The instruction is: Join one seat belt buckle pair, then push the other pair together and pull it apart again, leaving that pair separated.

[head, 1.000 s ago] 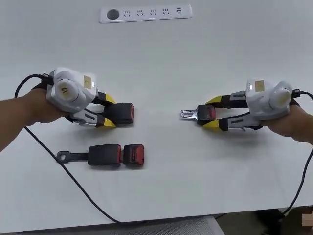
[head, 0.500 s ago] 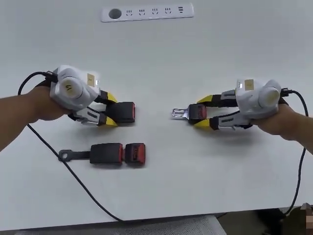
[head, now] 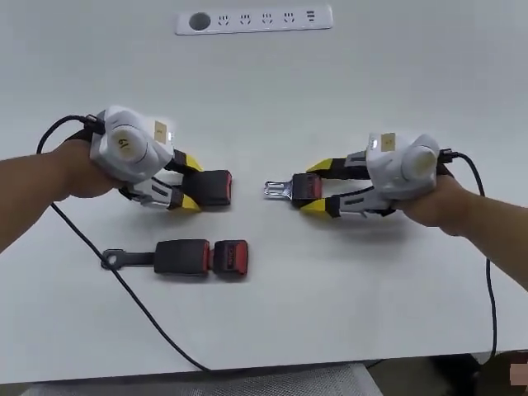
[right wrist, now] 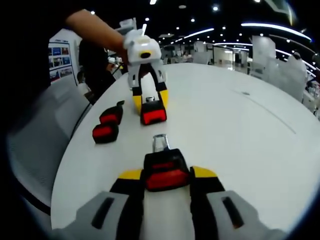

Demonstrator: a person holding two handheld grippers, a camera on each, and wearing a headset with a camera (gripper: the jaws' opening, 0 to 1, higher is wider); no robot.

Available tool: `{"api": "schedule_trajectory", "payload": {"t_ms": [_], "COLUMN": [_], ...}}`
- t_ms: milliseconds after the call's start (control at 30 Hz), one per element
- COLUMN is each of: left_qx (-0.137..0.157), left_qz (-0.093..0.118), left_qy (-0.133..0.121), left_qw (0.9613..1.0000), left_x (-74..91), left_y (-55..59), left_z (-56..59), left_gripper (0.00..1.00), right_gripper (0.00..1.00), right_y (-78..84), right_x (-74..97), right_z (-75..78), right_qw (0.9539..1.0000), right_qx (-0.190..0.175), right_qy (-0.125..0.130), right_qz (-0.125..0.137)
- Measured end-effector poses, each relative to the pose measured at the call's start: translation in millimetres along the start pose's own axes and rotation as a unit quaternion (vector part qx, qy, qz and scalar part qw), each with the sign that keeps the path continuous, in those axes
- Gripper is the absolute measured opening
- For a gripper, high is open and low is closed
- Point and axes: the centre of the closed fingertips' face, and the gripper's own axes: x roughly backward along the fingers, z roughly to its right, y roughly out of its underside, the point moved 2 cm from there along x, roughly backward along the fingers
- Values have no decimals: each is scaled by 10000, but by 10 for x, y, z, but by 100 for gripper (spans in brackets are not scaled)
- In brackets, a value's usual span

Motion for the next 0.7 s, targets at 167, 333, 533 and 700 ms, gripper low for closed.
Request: {"api": "schedule_trajectory", "payload": {"t_ms": [167,333,533,700], "left_qx": [-70,-75,-66,-66], "left_qz": [-58,-52,-72,-77], "left_qy": [8,11,9,16], "left_qw": [10000,10000,10000,9999], "left_x": [1,3,4,9], "left_y": [1,10,15,15], "left_z": [-4,-11,-13,-11], "left_gripper": [33,33,33,33], "right_gripper": [36,36,36,36], "right_y": [-51,-117,-193,-240], "right_x": [-64,-175,-323,-395], "right_z": [-8,-3,-36,-71], "right_qw": [10000,10000,10000,9999], "right_qx": [-16,8,27,58], "right_qy": [-27,-22,-49,-100], "right_qz": [24,-8,-17,-46]}}
